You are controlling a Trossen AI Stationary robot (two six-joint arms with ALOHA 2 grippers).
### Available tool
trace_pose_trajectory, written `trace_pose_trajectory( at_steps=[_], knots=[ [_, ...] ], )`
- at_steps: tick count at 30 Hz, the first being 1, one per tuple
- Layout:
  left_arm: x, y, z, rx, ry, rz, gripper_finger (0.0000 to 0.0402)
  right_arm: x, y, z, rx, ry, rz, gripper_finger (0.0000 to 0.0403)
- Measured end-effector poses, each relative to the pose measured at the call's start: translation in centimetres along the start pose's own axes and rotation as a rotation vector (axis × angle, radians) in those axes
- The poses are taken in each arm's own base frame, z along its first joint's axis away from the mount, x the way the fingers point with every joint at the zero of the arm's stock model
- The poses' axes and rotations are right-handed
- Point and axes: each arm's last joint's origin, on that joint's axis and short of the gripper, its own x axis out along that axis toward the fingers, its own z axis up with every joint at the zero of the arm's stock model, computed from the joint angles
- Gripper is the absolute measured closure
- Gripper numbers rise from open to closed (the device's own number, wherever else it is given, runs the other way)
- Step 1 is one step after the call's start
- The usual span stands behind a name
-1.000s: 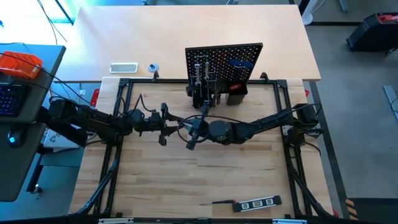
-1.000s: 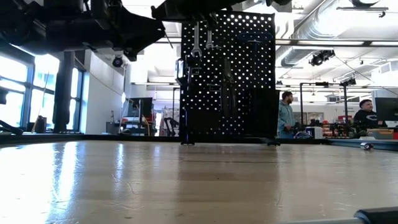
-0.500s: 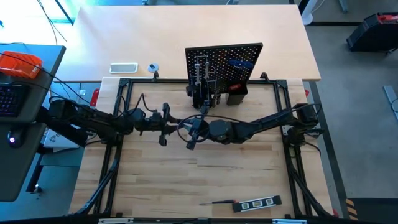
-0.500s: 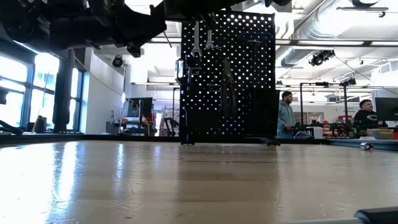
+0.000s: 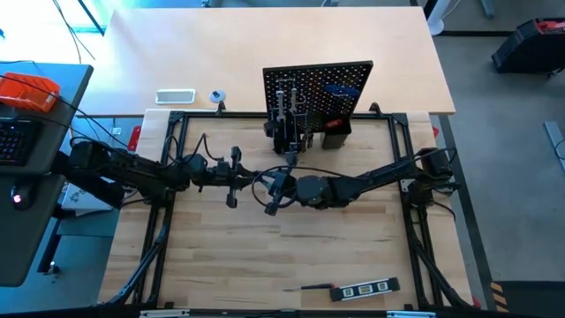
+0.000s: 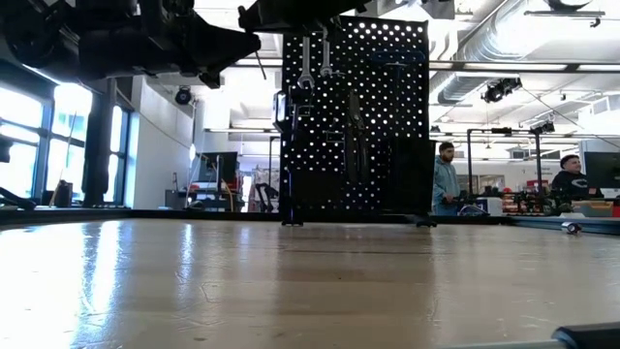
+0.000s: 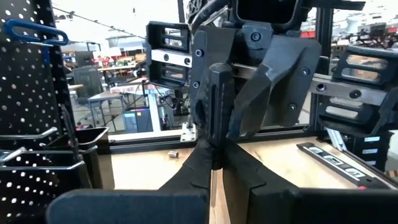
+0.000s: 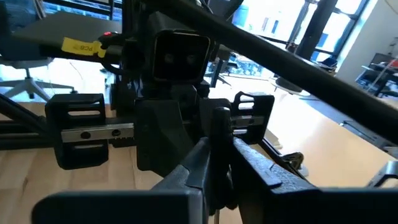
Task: Hang tools onto peg board
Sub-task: Put the nut driver into the left bin on the pegboard
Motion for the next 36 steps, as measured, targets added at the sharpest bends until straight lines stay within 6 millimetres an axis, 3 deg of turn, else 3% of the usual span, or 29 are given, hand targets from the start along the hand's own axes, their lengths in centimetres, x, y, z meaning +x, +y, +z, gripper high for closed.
trace_pose_trajectory(
  at_steps=[10, 18, 26, 36],
  knots=[
    [0.0, 0.1, 0.0, 0.059, 0.004, 0.037, 0.0396, -2.4, 1.2, 0.3, -0.148, 0.092, -0.171, 0.0314],
    [0.4, 1.0, -0.1, 0.242, 0.065, 0.191, 0.0396, -7.3, 3.2, 1.1, -0.222, 0.178, -0.212, 0.0302],
    [5.1, 3.0, -0.8, 0.406, 0.236, 0.201, 0.0396, -12.0, 5.5, -0.8, -0.227, 0.307, -0.149, 0.0302],
    [10.3, 5.5, -2.9, 0.569, 0.482, 0.238, 0.0396, -15.9, 6.2, -2.8, -0.14, 0.414, -0.154, 0.0302]
  ],
)
